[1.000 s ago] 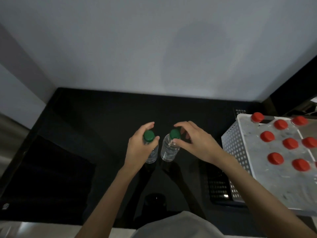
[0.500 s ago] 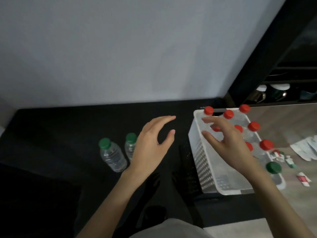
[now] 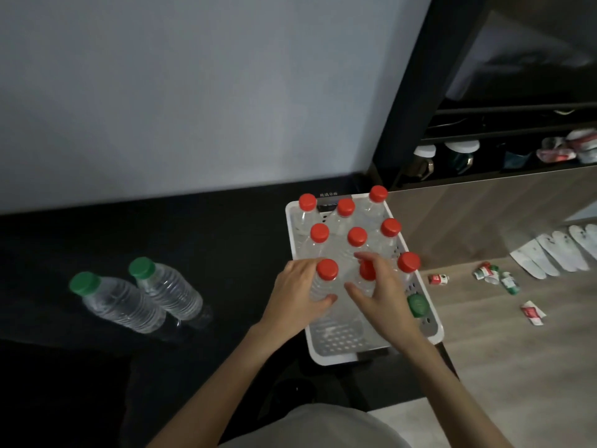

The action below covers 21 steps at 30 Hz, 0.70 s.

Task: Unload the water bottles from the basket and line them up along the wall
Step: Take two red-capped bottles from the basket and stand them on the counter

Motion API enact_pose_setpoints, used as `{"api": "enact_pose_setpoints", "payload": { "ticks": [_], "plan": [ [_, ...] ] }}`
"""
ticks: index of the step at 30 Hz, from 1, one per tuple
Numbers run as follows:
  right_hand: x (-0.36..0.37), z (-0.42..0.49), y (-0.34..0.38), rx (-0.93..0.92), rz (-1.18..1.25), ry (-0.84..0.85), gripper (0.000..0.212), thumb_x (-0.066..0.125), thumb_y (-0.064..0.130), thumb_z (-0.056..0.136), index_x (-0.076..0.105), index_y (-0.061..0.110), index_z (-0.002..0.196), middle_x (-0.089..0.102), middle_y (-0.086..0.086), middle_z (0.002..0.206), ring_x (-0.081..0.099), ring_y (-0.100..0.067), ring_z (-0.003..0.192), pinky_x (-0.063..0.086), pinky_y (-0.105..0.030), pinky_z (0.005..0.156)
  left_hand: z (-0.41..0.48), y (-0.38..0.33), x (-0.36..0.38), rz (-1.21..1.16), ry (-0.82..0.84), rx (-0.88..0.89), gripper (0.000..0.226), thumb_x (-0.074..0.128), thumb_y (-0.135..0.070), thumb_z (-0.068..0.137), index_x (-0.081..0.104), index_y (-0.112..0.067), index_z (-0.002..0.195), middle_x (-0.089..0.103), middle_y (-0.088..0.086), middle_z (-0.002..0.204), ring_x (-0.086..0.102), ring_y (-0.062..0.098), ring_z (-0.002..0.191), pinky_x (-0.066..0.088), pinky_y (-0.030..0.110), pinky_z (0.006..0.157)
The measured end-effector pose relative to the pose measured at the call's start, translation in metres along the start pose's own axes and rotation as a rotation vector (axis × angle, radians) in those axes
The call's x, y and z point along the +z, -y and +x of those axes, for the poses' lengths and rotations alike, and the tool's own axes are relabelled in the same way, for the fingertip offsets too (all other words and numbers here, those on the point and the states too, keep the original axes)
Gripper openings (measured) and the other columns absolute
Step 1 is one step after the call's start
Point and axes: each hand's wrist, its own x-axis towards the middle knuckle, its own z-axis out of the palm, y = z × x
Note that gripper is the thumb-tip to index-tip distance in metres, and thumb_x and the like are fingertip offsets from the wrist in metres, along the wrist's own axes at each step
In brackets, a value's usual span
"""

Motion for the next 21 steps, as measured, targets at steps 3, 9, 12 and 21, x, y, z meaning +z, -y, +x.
{"api": "enact_pose_setpoints", "payload": {
  "ticks": [3,9,12,21],
  "plan": [
    [0.005,-0.002,-0.007,-0.002,0.020,-0.002,0.058,0.076,0.002,0.073,0.049,0.020,0.122,0.054,0.004,0.116,0.049,-0.011,0.108,0.038,-0.014,0.094,0.004,0.002,0.004,0.010,0.008,-0.014,0.062,0.083,-0.035,0.066,0.059,-0.025,0.122,0.061,-0.012,0.121,0.049,0.009,0.117,0.040,0.026,0.101],
    [0.005,0.003,-0.014,0.074,0.086,0.027,0.067,0.082,0.002,0.062,0.044,0.024,0.113,0.054,0.007,0.107,0.052,-0.004,0.100,0.038,-0.007,0.082,0.012,0.006,0.001,0.167,0.097,0.031,0.063,0.084,-0.043,0.056,0.062,-0.030,0.114,0.065,-0.012,0.105,0.050,0.010,0.105,0.043,0.030,0.092],
    [0.000,0.002,-0.013,0.076,0.132,0.062,0.065,0.083,-0.003,0.059,0.044,0.015,0.109,0.058,0.010,0.099,0.056,0.008,0.096,0.040,-0.004,0.076,0.016,0.006,-0.001,0.179,0.127,0.031,0.063,0.086,-0.043,0.055,0.063,-0.031,0.112,0.060,-0.014,0.098,0.047,0.009,0.106,0.040,0.027,0.090],
    [0.012,-0.002,-0.014,0.096,0.043,0.058,0.057,0.087,0.006,0.060,0.056,0.016,0.107,0.061,0.013,0.098,0.057,-0.003,0.090,0.036,0.004,0.072,0.026,0.017,-0.005,0.176,0.149,0.012,0.054,0.077,-0.055,0.048,0.067,-0.033,0.097,0.065,-0.012,0.090,0.052,0.008,0.096,0.047,0.033,0.092]
  ]
}}
